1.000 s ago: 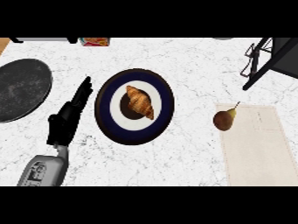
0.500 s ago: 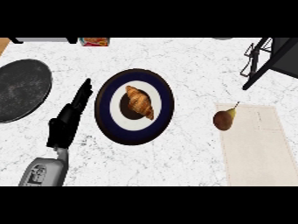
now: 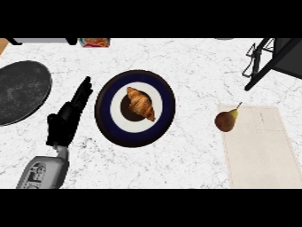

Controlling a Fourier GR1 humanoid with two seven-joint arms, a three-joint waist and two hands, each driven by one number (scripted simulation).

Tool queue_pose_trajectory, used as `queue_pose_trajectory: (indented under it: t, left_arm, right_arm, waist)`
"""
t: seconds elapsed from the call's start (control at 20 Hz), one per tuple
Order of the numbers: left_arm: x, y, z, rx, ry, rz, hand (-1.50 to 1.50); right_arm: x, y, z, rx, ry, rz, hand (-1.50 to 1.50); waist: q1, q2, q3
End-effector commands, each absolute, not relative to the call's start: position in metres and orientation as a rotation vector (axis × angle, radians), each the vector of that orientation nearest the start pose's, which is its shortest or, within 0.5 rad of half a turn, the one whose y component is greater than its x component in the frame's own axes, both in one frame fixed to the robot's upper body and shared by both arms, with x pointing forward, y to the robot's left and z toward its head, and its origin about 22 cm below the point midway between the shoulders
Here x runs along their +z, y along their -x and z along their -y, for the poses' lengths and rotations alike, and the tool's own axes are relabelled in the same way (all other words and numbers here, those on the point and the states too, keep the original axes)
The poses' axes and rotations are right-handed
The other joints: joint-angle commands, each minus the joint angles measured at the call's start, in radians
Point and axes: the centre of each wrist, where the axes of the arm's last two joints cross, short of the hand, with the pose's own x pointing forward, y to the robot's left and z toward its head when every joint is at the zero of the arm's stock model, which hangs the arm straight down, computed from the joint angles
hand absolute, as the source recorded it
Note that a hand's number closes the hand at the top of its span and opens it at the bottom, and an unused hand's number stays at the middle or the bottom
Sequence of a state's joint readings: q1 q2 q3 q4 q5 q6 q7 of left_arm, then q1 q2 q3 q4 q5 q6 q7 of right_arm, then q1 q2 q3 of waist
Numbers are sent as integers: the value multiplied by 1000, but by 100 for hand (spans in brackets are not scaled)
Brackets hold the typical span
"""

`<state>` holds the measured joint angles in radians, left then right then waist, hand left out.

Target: Pick the sweet potato from the placemat and place it in the tiered shelf

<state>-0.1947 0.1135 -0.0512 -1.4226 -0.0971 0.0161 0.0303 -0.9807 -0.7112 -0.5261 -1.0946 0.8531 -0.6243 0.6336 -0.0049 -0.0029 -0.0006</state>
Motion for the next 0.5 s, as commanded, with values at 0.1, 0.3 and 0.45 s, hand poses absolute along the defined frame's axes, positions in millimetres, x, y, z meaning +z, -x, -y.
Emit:
queue_pose_trajectory:
  t: [0.1, 0.3, 0.45]
  left_arm:
    - [22, -289, -236, -251, -146, 1563, 0]
    - [0, -272, -225, -222, -138, 1545, 0]
    - [4, -271, -233, -225, -133, 1549, 0]
  right_arm:
    - [356, -303, 425, -983, 1533, 1478, -150]
    - [366, -266, 441, -1014, 1448, 1316, -150]
    - [371, -223, 465, -964, 1465, 1252, -150]
  waist:
    - [-22, -7, 0]
    - [-31, -10, 0]
    - [-40, -11, 1]
